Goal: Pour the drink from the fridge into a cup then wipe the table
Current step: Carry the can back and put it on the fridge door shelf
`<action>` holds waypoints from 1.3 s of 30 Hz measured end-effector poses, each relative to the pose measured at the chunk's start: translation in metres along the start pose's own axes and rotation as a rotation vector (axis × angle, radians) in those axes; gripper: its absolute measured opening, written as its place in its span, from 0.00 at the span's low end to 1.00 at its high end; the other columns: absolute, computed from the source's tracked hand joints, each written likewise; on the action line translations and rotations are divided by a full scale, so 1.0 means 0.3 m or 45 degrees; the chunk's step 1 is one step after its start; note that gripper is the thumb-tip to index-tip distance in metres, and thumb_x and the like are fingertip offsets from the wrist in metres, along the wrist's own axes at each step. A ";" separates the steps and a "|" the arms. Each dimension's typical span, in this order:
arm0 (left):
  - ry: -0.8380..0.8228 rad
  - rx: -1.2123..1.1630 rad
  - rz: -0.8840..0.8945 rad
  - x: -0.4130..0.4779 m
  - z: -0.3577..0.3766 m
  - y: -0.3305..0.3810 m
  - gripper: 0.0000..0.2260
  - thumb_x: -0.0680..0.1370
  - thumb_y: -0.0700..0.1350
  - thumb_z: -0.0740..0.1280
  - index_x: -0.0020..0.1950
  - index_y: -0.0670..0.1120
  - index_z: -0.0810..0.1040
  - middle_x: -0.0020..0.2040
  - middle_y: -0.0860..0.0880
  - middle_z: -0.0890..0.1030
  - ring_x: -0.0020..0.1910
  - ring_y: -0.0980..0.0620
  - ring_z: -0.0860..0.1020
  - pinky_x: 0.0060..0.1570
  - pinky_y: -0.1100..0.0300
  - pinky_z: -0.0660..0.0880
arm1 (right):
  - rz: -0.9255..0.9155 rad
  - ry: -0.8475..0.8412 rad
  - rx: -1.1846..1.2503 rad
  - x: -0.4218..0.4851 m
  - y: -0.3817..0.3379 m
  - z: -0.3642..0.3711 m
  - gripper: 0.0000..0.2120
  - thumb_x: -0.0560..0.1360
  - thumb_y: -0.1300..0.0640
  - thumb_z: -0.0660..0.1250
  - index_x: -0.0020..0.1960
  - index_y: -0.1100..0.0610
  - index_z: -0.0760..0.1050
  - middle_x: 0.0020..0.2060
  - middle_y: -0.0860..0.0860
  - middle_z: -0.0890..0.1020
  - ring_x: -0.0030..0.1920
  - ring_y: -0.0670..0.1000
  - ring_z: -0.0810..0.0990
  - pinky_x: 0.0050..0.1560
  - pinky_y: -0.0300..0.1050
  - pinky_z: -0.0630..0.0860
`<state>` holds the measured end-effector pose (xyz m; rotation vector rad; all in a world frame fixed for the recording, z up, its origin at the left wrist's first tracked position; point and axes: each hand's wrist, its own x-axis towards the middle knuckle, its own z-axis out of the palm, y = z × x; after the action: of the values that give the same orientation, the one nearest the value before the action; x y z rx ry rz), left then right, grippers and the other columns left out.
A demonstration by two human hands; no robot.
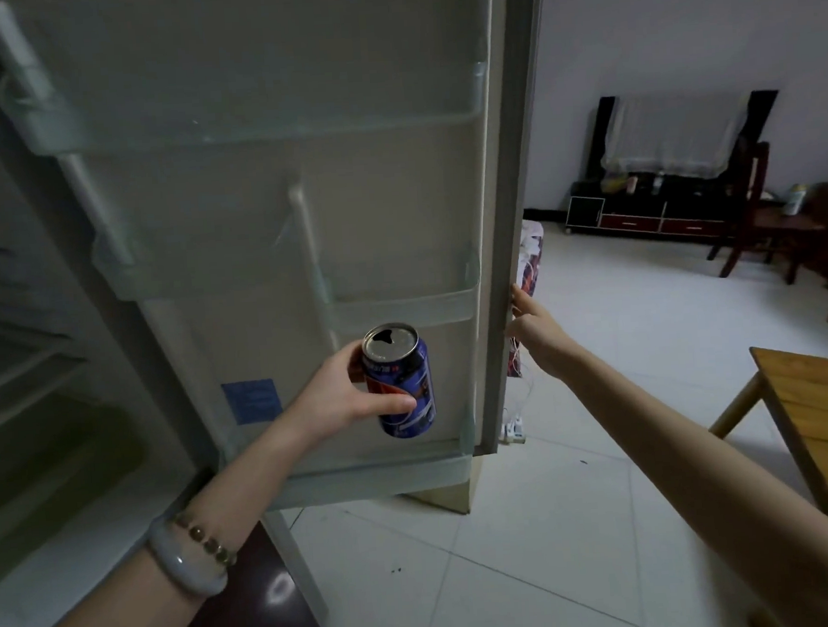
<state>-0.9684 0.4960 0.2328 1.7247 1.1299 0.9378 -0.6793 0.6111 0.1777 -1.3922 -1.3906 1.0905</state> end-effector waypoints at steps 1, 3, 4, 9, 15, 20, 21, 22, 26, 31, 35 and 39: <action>-0.007 -0.009 -0.007 0.014 -0.003 -0.006 0.25 0.64 0.33 0.77 0.53 0.52 0.74 0.50 0.55 0.81 0.45 0.68 0.79 0.44 0.75 0.72 | 0.012 -0.013 0.009 0.022 0.002 -0.001 0.47 0.58 0.64 0.60 0.76 0.49 0.52 0.76 0.50 0.56 0.74 0.55 0.56 0.71 0.60 0.61; -0.019 -0.008 -0.017 0.039 -0.004 -0.015 0.25 0.64 0.34 0.77 0.54 0.53 0.74 0.50 0.55 0.81 0.45 0.68 0.79 0.43 0.76 0.71 | 0.025 -0.037 0.025 0.054 -0.004 0.000 0.47 0.60 0.65 0.60 0.77 0.49 0.50 0.76 0.49 0.54 0.75 0.54 0.54 0.72 0.59 0.60; -0.019 -0.008 -0.019 0.052 -0.003 -0.019 0.25 0.64 0.34 0.78 0.53 0.53 0.74 0.50 0.55 0.81 0.45 0.69 0.78 0.43 0.76 0.71 | 0.032 -0.042 0.016 0.059 -0.017 0.003 0.47 0.60 0.66 0.60 0.77 0.49 0.49 0.76 0.49 0.53 0.75 0.54 0.54 0.72 0.59 0.59; 0.011 -0.048 -0.049 0.114 0.000 -0.040 0.26 0.60 0.39 0.79 0.55 0.52 0.76 0.50 0.54 0.82 0.48 0.64 0.80 0.45 0.73 0.72 | 0.016 -0.102 -0.035 0.104 -0.067 0.006 0.44 0.66 0.73 0.57 0.77 0.51 0.45 0.77 0.51 0.50 0.75 0.54 0.52 0.73 0.55 0.57; 0.142 -0.048 -0.060 0.191 0.029 -0.024 0.25 0.62 0.33 0.79 0.53 0.52 0.75 0.49 0.55 0.81 0.44 0.67 0.79 0.43 0.74 0.72 | -0.014 -0.195 -0.034 0.213 -0.065 -0.014 0.47 0.63 0.70 0.59 0.77 0.51 0.46 0.76 0.50 0.52 0.75 0.53 0.53 0.72 0.55 0.60; 0.236 -0.070 -0.058 0.249 0.063 -0.006 0.23 0.64 0.31 0.76 0.52 0.50 0.75 0.48 0.52 0.82 0.43 0.66 0.79 0.44 0.72 0.74 | -0.037 -0.262 -0.017 0.288 -0.068 -0.033 0.43 0.69 0.77 0.55 0.77 0.53 0.43 0.76 0.51 0.52 0.75 0.54 0.53 0.71 0.54 0.62; 0.249 -0.072 -0.060 0.259 0.069 -0.004 0.23 0.64 0.31 0.76 0.53 0.49 0.75 0.49 0.52 0.82 0.43 0.65 0.79 0.44 0.72 0.74 | -0.042 -0.276 -0.009 0.304 -0.067 -0.037 0.44 0.69 0.77 0.55 0.77 0.53 0.43 0.76 0.52 0.52 0.75 0.54 0.53 0.71 0.54 0.62; 0.262 -0.070 -0.063 0.271 0.075 -0.002 0.24 0.64 0.32 0.77 0.54 0.49 0.76 0.49 0.52 0.82 0.44 0.65 0.79 0.44 0.71 0.74 | -0.042 -0.289 0.000 0.317 -0.066 -0.042 0.44 0.68 0.77 0.55 0.77 0.53 0.43 0.76 0.52 0.52 0.75 0.54 0.53 0.71 0.55 0.62; 0.314 -0.053 -0.059 0.302 0.113 0.014 0.24 0.64 0.33 0.77 0.54 0.50 0.76 0.50 0.53 0.82 0.45 0.65 0.79 0.43 0.73 0.73 | -0.044 -0.345 -0.004 0.366 -0.060 -0.057 0.45 0.68 0.77 0.56 0.77 0.52 0.43 0.76 0.53 0.51 0.75 0.57 0.54 0.70 0.58 0.62; 0.340 -0.060 -0.086 0.317 0.148 0.031 0.23 0.65 0.33 0.76 0.55 0.50 0.75 0.50 0.54 0.81 0.44 0.66 0.79 0.41 0.74 0.73 | -0.044 -0.424 0.036 0.386 -0.079 -0.075 0.45 0.69 0.77 0.56 0.77 0.51 0.43 0.76 0.55 0.53 0.74 0.57 0.56 0.70 0.57 0.63; 0.369 -0.057 -0.082 0.320 0.151 0.051 0.22 0.65 0.31 0.76 0.53 0.50 0.75 0.48 0.54 0.81 0.42 0.67 0.79 0.40 0.74 0.72 | -0.092 -0.363 -0.101 0.363 -0.098 -0.088 0.47 0.63 0.66 0.62 0.77 0.48 0.46 0.75 0.56 0.55 0.73 0.59 0.58 0.70 0.61 0.63; 0.355 -0.019 -0.077 0.318 0.133 0.091 0.21 0.66 0.32 0.76 0.53 0.49 0.76 0.48 0.54 0.81 0.41 0.67 0.79 0.39 0.75 0.71 | -0.355 -0.097 -0.272 0.241 -0.193 -0.087 0.37 0.71 0.70 0.60 0.76 0.54 0.52 0.74 0.53 0.58 0.73 0.53 0.58 0.72 0.56 0.61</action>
<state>-0.8947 0.5697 0.2565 1.5712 1.3422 1.1712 -0.6685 0.6838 0.2398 -1.2654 -1.7388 0.8388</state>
